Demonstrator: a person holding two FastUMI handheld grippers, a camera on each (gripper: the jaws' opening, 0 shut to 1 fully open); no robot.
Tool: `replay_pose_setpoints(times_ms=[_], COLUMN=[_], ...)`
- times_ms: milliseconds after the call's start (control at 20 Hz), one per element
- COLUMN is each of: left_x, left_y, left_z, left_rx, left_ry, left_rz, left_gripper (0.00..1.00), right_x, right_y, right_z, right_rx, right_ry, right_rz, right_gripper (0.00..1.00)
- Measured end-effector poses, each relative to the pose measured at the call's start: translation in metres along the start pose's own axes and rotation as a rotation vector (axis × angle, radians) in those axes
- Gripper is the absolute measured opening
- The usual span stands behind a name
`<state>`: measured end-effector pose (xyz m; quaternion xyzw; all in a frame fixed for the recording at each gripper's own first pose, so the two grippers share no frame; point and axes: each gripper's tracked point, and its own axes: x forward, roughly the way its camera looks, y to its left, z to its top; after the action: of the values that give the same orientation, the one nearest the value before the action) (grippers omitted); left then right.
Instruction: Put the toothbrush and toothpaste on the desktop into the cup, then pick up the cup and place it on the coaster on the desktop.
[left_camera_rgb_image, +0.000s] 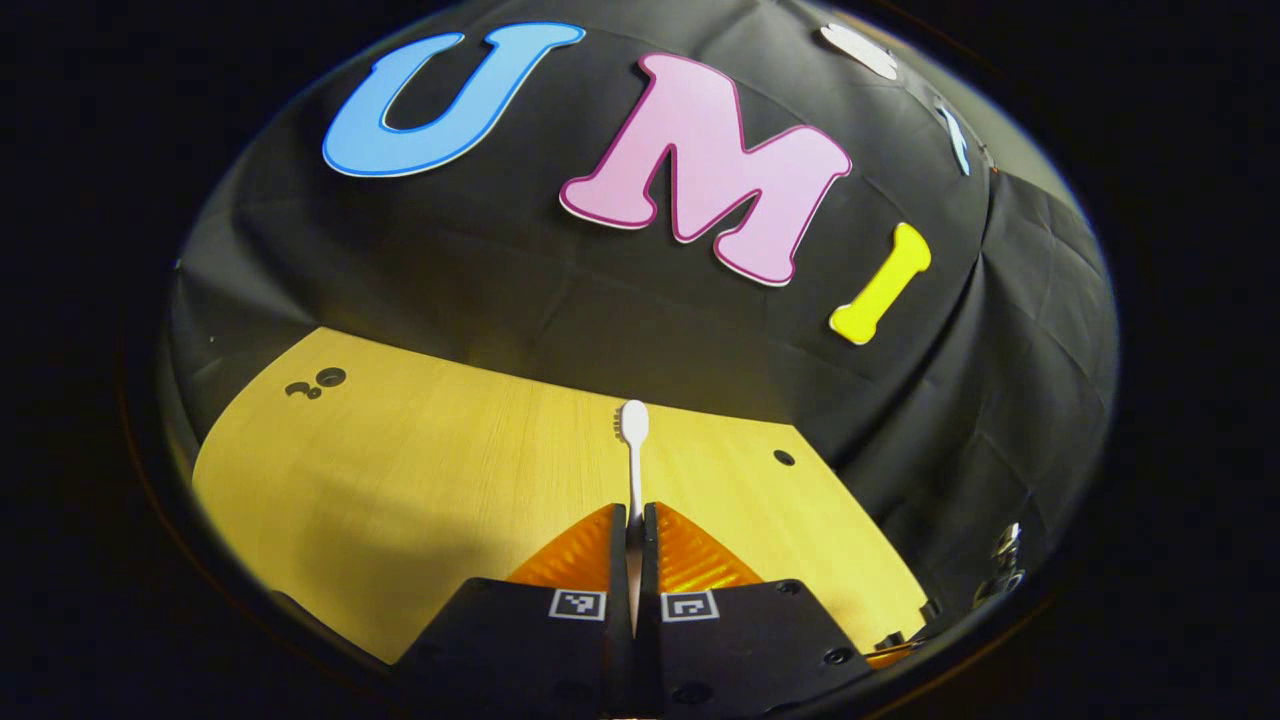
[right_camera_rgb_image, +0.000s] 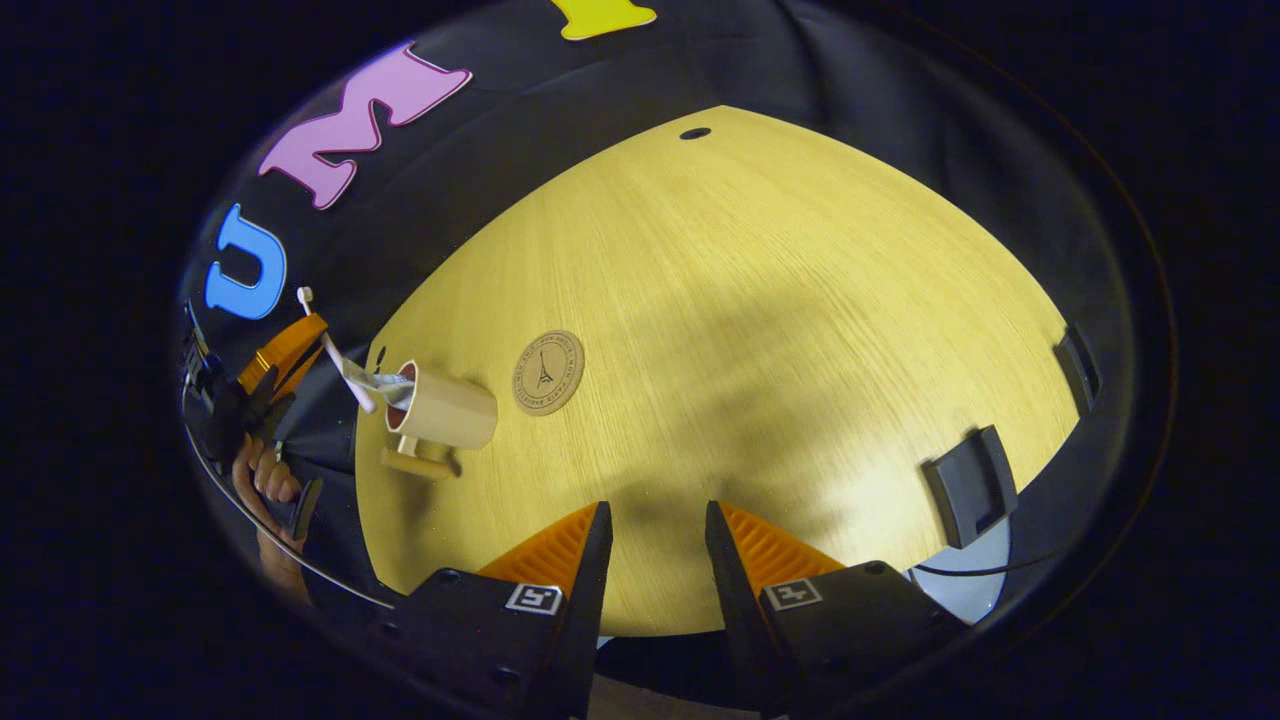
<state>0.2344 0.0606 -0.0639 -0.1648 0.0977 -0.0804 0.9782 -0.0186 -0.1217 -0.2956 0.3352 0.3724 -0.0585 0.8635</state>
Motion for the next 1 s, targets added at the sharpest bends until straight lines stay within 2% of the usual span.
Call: replay_pose_setpoints(times_ms=[150,550,1000], left_x=[0.014,0.037,0.026], left_y=[0.002,0.005,0.007], left_z=[-0.011,-0.035,-0.055], left_rx=[0.025,0.059,0.069], left_ry=[0.017,0.062,0.113], left_rz=[0.007,0.009,-0.002], left_gripper=[0.06,0.06,0.11], right_x=[0.0,-0.005,-0.009], right_y=[-0.008,-0.013,-0.006], right_z=[0.0,0.008,0.0], right_rx=[-0.008,0.01,-0.009], right_ry=[0.007,-0.013,-0.013], right_rz=[-0.024,-0.029,-0.011], right_gripper=[0.58,0.58,0.58])
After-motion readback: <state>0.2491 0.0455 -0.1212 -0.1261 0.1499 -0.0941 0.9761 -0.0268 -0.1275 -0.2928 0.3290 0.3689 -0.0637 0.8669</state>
